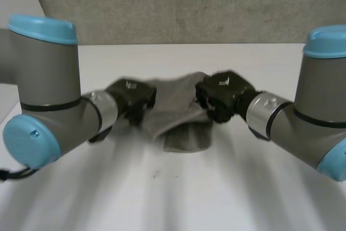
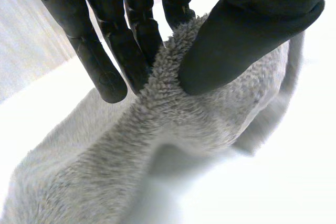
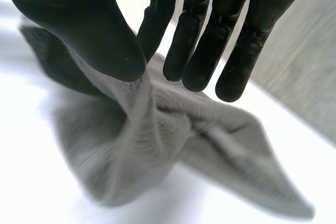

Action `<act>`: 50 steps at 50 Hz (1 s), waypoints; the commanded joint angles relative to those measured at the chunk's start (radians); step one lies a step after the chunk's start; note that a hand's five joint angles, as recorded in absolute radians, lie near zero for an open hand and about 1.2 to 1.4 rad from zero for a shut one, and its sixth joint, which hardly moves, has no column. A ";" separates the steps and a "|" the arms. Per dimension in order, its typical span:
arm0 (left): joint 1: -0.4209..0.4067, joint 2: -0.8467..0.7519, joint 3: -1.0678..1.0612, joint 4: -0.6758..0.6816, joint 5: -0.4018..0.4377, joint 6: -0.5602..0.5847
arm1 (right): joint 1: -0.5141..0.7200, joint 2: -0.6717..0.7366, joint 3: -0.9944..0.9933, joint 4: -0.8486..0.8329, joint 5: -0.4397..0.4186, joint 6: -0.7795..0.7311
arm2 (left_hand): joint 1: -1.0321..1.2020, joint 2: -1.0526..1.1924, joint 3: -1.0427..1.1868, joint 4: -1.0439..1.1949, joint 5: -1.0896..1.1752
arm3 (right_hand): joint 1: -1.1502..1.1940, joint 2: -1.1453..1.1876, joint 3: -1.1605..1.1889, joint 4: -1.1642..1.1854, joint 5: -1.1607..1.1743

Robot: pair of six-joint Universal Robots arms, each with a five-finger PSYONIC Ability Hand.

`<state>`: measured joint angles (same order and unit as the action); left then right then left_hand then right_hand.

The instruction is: Fold the towel.

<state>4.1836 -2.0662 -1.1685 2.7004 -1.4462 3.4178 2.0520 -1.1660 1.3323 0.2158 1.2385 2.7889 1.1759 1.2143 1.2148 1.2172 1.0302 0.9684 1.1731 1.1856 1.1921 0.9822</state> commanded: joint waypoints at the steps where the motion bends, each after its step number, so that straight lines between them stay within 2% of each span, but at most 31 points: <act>1: 0.052 -0.067 0.058 -0.085 -0.006 0.000 | 0.000 0.078 -0.025 -0.036 0.018 -0.009 | 0.220 0.182 0.182 0.179 0.192 | 0.428 0.223 0.211 0.204 0.240; 3: 0.056 -0.081 0.087 -0.079 -0.006 -0.002 | 0.000 0.091 -0.024 -0.070 0.024 0.023 | 0.220 0.182 0.182 0.179 0.192 | 0.428 0.223 0.211 0.204 0.240; 4: 0.056 -0.081 0.087 -0.079 -0.006 -0.002 | 0.000 0.101 -0.016 -0.097 0.032 0.067 | 0.220 0.182 0.182 0.179 0.192 | 0.144 -0.061 -0.073 -0.080 -0.044; 5: 0.059 -0.098 0.113 -0.071 -0.008 -0.002 | 0.000 0.101 -0.016 -0.098 0.032 0.067 | 0.220 0.182 0.182 0.179 0.192 | 0.141 -0.064 -0.076 -0.082 -0.047; 6: 0.061 -0.113 0.133 -0.064 -0.011 -0.003 | -0.001 0.107 -0.007 -0.114 0.041 0.116 | 0.145 0.107 0.106 0.104 0.116 | -0.141 -0.345 -0.358 -0.364 -0.329; 7: 0.061 -0.114 0.133 -0.063 -0.011 -0.003 | -0.001 0.108 -0.007 -0.115 0.041 0.116 | 0.144 0.106 0.106 0.103 0.116 | -0.144 -0.348 -0.361 -0.367 -0.332; 9: 0.064 -0.118 0.141 -0.053 -0.014 -0.015 | -0.010 0.109 0.020 -0.121 0.064 0.214 | -0.040 -0.078 -0.079 -0.081 -0.069 | -0.410 -0.614 -0.627 -0.633 -0.598; 12: 0.078 -0.118 0.124 -0.047 -0.035 -0.020 | -0.013 0.088 0.073 -0.128 0.088 0.296 | -0.143 -0.181 -0.181 -0.184 -0.171 | -0.525 -0.729 -0.742 -0.748 -0.713; 18: 0.089 -0.095 0.061 -0.045 -0.074 -0.022 | -0.044 0.045 0.162 -0.153 0.095 0.383 | -0.275 -0.314 -0.314 -0.317 -0.304 | -0.563 -0.768 -0.781 -0.787 -0.752; 20: 0.096 -0.034 0.012 -0.044 -0.082 -0.037 | -0.072 0.040 0.227 -0.173 0.087 0.406 | -0.424 -0.463 -0.463 -0.466 -0.453 | -0.604 -0.809 -0.821 -0.828 -0.792; 21: 0.096 -0.034 0.012 -0.044 -0.082 -0.037 | -0.072 0.040 0.228 -0.173 0.087 0.406 | -0.425 -0.464 -0.464 -0.466 -0.454 | -0.605 -0.809 -0.822 -0.828 -0.793; 25: 0.096 0.053 -0.065 -0.024 -0.079 -0.122 | -0.070 0.045 0.281 -0.248 0.087 0.411 | -0.577 -0.616 -0.616 -0.619 -0.606 | -0.599 -0.804 -0.816 -0.822 -0.787; 34: 0.090 0.253 -0.290 0.105 -0.082 -0.331 | -0.033 0.129 0.275 -0.364 0.095 0.405 | -0.637 -0.675 -0.675 -0.678 -0.665 | -0.464 -0.669 -0.681 -0.687 -0.652; 39: 0.075 0.337 -0.425 0.177 -0.085 -0.405 | -0.020 0.173 0.246 -0.395 0.099 0.400 | -0.645 -0.684 -0.684 -0.687 -0.674 | -0.423 -0.627 -0.640 -0.646 -0.611; 45: 0.050 0.374 -0.534 0.225 -0.088 -0.456 | -0.007 0.187 0.240 -0.401 0.105 0.336 | -0.681 -0.719 -0.719 -0.722 -0.709 | -0.420 -0.624 -0.637 -0.643 -0.608; 50: -0.014 0.376 -0.609 0.237 -0.115 -0.460 | -0.018 0.141 0.257 -0.392 0.102 0.259 | -0.678 -0.716 -0.716 -0.719 -0.706 | -0.414 -0.618 -0.631 -0.637 -0.602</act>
<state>4.2270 -1.6899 -1.7068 2.9250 -1.5351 2.9630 2.0440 -0.9799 1.5726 -0.1881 1.3424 3.1347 0.4489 0.4464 0.4469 0.4445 0.2693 0.3888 0.4445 0.4558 0.4619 0.2765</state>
